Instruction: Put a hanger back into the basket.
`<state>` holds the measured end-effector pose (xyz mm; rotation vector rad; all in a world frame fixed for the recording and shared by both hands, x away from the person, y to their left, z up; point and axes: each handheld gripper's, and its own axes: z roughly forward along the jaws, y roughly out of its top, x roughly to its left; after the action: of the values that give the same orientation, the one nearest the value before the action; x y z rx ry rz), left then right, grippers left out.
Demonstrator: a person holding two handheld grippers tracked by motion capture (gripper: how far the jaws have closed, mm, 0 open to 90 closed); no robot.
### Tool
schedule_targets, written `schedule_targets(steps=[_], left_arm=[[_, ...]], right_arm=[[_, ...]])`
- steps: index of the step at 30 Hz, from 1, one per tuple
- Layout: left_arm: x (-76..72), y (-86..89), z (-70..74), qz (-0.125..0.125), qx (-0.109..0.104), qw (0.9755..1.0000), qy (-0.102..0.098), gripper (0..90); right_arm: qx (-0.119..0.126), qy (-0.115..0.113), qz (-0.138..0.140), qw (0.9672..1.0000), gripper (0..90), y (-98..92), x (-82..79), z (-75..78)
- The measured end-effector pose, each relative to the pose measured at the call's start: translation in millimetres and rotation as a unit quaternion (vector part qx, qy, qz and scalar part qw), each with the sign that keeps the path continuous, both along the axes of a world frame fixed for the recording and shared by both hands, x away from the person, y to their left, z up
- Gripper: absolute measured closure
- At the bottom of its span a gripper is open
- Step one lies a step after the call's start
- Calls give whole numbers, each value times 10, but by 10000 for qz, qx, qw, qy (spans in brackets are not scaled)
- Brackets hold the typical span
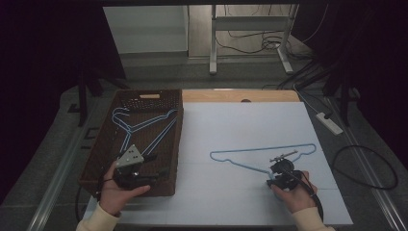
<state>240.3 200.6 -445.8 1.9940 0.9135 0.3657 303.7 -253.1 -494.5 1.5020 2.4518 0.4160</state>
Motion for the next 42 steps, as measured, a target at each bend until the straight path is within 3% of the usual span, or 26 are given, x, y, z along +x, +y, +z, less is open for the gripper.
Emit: schedule_targets(steps=[7, 11, 18, 27, 42], left_arm=[[-5, -11, 0, -28, 5, 10000, -14, 344], [-7, -18, 4, -33, 17, 10000, -14, 344], [-6, -57, -4, -66, 67, 10000, -7, 344], [-40, -129, 39, -146, 92, 9998, -78, 345], [-75, -389, 122, -405, 190, 9989, -122, 348]], right_arm=[[5, 226, -285, 9993, 793, 27, 46, 13], [42, 289, -268, 9992, 851, 1, 71, 21], [-53, 293, 220, 9993, 864, -24, 71, 44], [74, 206, 815, 9964, 864, 60, 73, 122], [168, 210, 1282, 9914, 864, 218, 99, 186]])
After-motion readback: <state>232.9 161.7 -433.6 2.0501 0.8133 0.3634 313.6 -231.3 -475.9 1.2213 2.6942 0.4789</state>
